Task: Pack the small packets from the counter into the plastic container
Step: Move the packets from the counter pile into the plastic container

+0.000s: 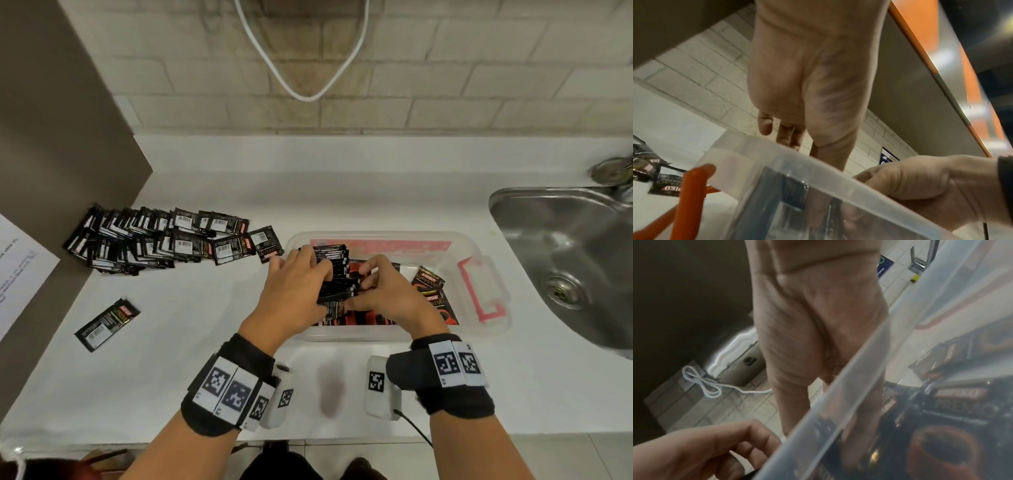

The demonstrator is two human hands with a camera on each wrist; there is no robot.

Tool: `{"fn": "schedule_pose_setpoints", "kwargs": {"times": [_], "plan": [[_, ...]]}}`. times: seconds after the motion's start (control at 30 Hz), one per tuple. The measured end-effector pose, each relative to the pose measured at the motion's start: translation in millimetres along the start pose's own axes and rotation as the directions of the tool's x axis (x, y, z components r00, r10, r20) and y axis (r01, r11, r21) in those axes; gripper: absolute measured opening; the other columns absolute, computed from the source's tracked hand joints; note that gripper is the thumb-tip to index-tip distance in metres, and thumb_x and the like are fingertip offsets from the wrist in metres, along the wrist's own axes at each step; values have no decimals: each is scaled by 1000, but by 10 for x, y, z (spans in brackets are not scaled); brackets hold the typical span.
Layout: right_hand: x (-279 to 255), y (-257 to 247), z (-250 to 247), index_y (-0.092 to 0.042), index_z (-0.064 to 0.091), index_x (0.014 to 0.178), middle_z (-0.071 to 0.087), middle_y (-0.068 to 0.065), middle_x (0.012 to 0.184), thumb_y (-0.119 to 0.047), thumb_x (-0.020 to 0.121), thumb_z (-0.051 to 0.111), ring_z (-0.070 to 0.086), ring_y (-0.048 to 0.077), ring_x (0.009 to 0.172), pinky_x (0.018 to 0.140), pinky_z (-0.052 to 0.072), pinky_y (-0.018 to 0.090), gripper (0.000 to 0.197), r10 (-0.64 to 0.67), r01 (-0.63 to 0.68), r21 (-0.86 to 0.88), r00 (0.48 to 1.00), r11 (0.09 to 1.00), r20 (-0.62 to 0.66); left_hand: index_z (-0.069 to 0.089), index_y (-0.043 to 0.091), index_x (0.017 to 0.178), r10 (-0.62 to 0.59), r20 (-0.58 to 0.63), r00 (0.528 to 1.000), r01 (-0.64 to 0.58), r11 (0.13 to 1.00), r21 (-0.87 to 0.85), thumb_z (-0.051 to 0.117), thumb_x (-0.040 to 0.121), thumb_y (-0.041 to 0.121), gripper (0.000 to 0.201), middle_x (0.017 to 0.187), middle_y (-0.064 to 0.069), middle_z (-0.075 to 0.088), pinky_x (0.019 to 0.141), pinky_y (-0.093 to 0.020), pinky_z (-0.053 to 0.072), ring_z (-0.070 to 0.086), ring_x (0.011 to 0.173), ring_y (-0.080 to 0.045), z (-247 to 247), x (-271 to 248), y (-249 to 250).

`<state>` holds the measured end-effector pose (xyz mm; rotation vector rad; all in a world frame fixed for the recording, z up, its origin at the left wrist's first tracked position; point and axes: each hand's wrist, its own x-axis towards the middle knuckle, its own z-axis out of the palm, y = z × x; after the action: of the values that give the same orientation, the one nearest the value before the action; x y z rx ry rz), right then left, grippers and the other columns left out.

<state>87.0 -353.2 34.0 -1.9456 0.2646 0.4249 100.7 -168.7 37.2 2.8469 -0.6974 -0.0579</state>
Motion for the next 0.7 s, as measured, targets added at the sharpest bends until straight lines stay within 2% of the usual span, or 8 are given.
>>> {"fn": "schedule_pose_setpoints", "kwargs": {"times": [0.1, 0.17, 0.23, 0.33, 0.47, 0.53, 0.6, 0.7], "plan": [[36, -9, 0, -15, 38, 134, 51, 3, 109, -5, 67, 87, 59, 27, 106, 85, 52, 36, 84, -3, 2, -30, 1000, 1000, -7, 42, 28, 132, 22, -17, 1000, -21, 999, 28, 81, 73, 39, 71, 133, 2, 36, 103, -38, 26, 32, 125, -20, 27, 23, 21], [56, -29, 39, -14, 38, 141, 55, 0, 105, -3, 68, 85, 62, 23, 101, 93, 53, 39, 87, -6, 8, -32, 999, 999, 36, 26, 25, 150, 60, 19, 998, -60, 998, 36, 80, 75, 40, 94, 154, -2, 23, 116, -42, 14, 16, 144, -22, 61, 48, 16], [64, -43, 79, -12, 41, 142, 60, 0, 97, -1, 71, 82, 63, 18, 91, 93, 54, 39, 83, -19, 21, -32, 998, 999, 66, 7, 20, 158, 80, 94, 992, -85, 995, 53, 75, 82, 38, 103, 166, -3, 3, 123, -46, -3, -3, 153, -21, 88, 84, 9], [65, -60, 85, -9, 49, 138, 62, -1, 92, 2, 74, 78, 63, 11, 79, 84, 55, 31, 72, -42, 44, -25, 996, 999, 74, -5, 16, 158, 52, 175, 983, -62, 997, 53, 66, 89, 34, 101, 167, -6, -10, 120, -42, -15, -12, 153, -19, 133, 122, -15], [52, -80, 73, -9, 55, 130, 59, 0, 98, 6, 73, 76, 63, 15, 79, 88, 57, 38, 62, -63, 65, -22, 996, 998, 68, -6, 12, 158, 60, 194, 979, -67, 997, 33, 63, 90, 37, 100, 166, -8, -12, 118, -40, -18, -12, 153, -19, 157, 125, -20], [47, -92, 94, -7, 56, 127, 62, -2, 95, 9, 74, 73, 65, 5, 69, 74, 58, 25, 58, -92, 93, -8, 992, 996, 90, -5, 13, 158, 67, 204, 977, -73, 997, 19, 64, 88, 41, 102, 166, -7, -10, 118, -40, -18, -11, 153, -18, 141, 127, -23], [42, -91, 114, -7, 56, 126, 62, -3, 92, 12, 75, 71, 62, -4, 58, 60, 52, 14, 56, -104, 104, 13, 990, 995, 94, -4, 13, 159, 78, 215, 973, -82, 997, 9, 65, 87, 44, 104, 167, -6, -8, 117, -40, -19, -9, 153, -19, 117, 130, -24], [46, -71, 81, -10, 53, 131, 59, -2, 96, 8, 77, 72, 62, 0, 67, 62, 50, 15, 60, -75, 73, 19, 995, 997, 71, -3, 15, 159, 92, 215, 972, -91, 996, -14, 65, 86, 45, 104, 167, -5, -6, 117, -41, -20, -8, 153, -18, 80, 119, -43]]}}
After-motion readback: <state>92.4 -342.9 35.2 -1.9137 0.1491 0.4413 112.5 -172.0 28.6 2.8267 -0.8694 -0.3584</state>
